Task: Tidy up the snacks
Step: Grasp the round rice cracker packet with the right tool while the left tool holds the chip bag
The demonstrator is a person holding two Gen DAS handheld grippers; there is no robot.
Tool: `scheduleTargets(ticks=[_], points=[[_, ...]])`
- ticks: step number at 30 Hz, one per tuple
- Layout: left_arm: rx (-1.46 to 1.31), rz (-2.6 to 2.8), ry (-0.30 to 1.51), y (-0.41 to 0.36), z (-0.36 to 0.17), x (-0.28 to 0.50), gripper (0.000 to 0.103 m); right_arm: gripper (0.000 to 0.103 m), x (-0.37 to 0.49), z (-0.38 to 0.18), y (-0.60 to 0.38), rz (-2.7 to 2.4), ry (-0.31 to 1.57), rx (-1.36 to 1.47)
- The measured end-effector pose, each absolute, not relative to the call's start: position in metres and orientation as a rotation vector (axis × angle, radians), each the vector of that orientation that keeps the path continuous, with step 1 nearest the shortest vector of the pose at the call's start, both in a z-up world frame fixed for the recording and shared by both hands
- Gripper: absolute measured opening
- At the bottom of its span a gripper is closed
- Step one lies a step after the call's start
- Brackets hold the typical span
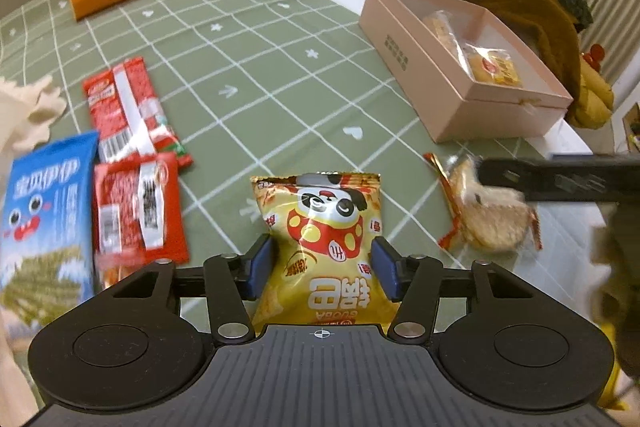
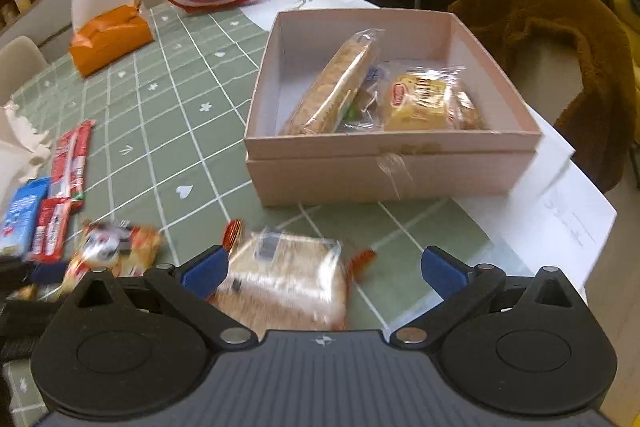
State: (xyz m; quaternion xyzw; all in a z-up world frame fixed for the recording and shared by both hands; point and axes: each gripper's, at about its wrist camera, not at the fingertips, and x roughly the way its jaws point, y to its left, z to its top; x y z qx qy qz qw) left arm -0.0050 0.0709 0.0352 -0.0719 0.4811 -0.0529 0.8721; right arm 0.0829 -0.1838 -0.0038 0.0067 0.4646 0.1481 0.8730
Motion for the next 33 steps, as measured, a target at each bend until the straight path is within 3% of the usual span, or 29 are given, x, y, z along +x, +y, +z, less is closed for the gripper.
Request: scheduleTargets(ticks=[3,8,12,16,26,33], points=[[-0.162,-0.131,1.020,0.070,0.036,-0.011,0.058,0.086,0.087,-0.011,-0.173,0.336,0.991,-0.016],[-0.182,-0.148,1.033,0.067,0.037,-0.013,0.057,0.076,0.070,-0.009,-0.175,0.421,0.989,-0.064],[-0.188,-0.162,1.037,0.064,0.036,-0.012,0.056,0.078,0.053,-0.008,-0.184,0.487,0.997,-0.116],[-0.185,-0.173,1.040,0.060,0.036,-0.012,0.055,0.094,0.044,-0.011,-0.197,0.496,1.022,-0.151],[-0.213,-0.178,1.045,0.063,0.036,-0.011,0.053,0.097,0.038,-0.008,-0.221,0.414,0.998,-0.272],[-0.243,-0.159,1.037,0.069,0.037,-0.020,0.053,0.096,0.059,-0.011,-0.237,0.414,1.145,0.133]])
